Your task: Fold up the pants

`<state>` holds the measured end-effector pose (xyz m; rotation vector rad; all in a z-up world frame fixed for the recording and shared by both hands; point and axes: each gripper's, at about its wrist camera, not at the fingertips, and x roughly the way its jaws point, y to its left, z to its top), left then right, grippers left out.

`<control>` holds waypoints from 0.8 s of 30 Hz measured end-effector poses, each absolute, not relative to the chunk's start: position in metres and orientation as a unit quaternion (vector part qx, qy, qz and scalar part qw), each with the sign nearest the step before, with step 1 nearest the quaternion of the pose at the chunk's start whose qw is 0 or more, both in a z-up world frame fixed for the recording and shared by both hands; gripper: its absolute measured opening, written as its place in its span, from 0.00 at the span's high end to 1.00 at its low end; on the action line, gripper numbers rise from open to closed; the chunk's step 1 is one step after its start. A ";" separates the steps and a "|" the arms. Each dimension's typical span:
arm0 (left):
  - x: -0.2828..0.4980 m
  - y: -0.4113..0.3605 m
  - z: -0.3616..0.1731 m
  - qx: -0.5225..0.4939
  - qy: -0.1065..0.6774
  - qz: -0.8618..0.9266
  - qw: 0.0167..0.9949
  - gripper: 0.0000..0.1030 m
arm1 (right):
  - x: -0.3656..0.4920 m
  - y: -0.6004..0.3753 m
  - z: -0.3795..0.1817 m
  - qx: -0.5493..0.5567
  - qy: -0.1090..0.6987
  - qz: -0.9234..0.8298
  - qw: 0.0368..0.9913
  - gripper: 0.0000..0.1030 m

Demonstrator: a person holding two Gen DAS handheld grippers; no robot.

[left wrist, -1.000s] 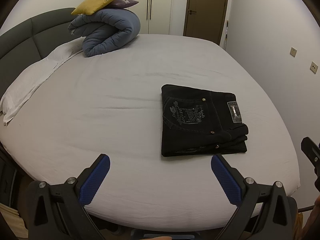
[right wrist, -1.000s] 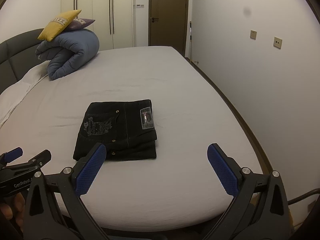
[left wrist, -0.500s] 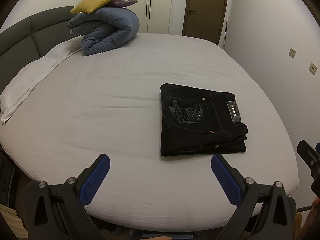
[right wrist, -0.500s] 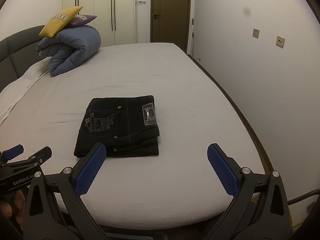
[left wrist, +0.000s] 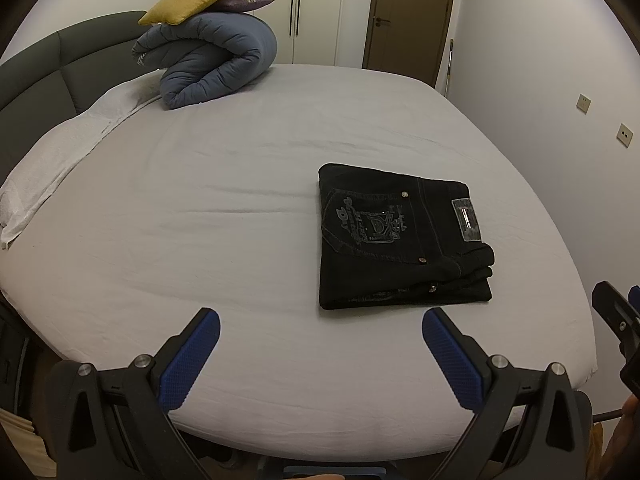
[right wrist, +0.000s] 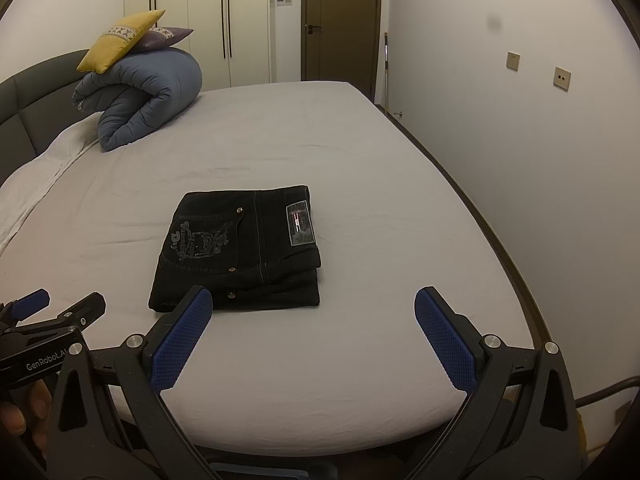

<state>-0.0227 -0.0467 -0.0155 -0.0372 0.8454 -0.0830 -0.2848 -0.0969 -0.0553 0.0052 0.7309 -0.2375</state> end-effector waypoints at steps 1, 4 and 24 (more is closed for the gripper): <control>-0.023 -0.047 -0.016 -0.017 0.410 -0.041 0.911 0.00 | -0.285 -0.096 -0.055 0.002 0.357 -0.116 0.927 0.00; -0.023 -0.047 -0.016 -0.016 0.412 -0.043 0.910 0.00 | -0.285 -0.096 -0.056 0.003 0.358 -0.115 0.927 0.00; -0.023 -0.048 -0.019 -0.016 0.414 -0.044 0.909 0.00 | -0.283 -0.095 -0.059 0.002 0.361 -0.110 0.926 0.00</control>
